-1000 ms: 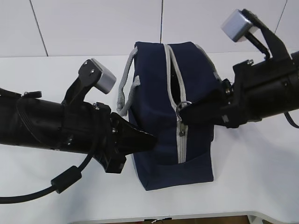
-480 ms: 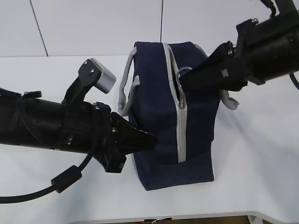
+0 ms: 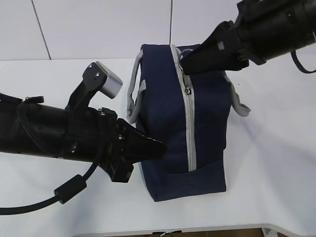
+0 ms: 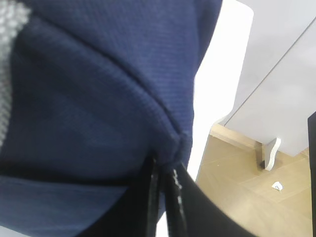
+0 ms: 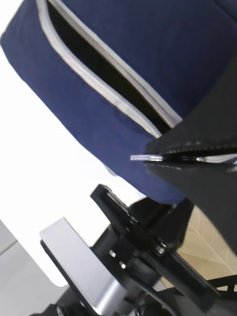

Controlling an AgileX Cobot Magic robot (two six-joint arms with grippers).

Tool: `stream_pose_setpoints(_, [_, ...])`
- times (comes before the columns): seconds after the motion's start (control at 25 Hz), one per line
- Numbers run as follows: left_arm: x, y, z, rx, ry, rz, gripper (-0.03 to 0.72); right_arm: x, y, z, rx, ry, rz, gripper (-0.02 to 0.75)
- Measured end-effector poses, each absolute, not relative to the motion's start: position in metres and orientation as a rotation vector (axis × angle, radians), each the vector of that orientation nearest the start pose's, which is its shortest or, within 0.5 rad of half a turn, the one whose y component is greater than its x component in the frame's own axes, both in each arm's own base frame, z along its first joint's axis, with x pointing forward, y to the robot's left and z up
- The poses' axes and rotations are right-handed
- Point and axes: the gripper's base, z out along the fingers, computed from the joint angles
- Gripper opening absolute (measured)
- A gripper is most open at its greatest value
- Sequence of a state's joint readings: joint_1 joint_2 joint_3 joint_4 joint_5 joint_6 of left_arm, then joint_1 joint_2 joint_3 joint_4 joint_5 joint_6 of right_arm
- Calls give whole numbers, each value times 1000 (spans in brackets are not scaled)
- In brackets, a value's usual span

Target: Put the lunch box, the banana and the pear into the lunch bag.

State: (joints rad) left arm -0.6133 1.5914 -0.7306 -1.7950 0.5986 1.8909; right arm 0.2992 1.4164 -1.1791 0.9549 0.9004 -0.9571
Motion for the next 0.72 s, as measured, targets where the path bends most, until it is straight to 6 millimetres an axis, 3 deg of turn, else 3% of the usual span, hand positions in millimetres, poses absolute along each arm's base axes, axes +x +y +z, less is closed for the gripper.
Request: stream_pose_setpoints(0.72, [217, -214, 201, 1036, 1979, -951, -15, 318, 156, 346, -867, 2071, 803, 18])
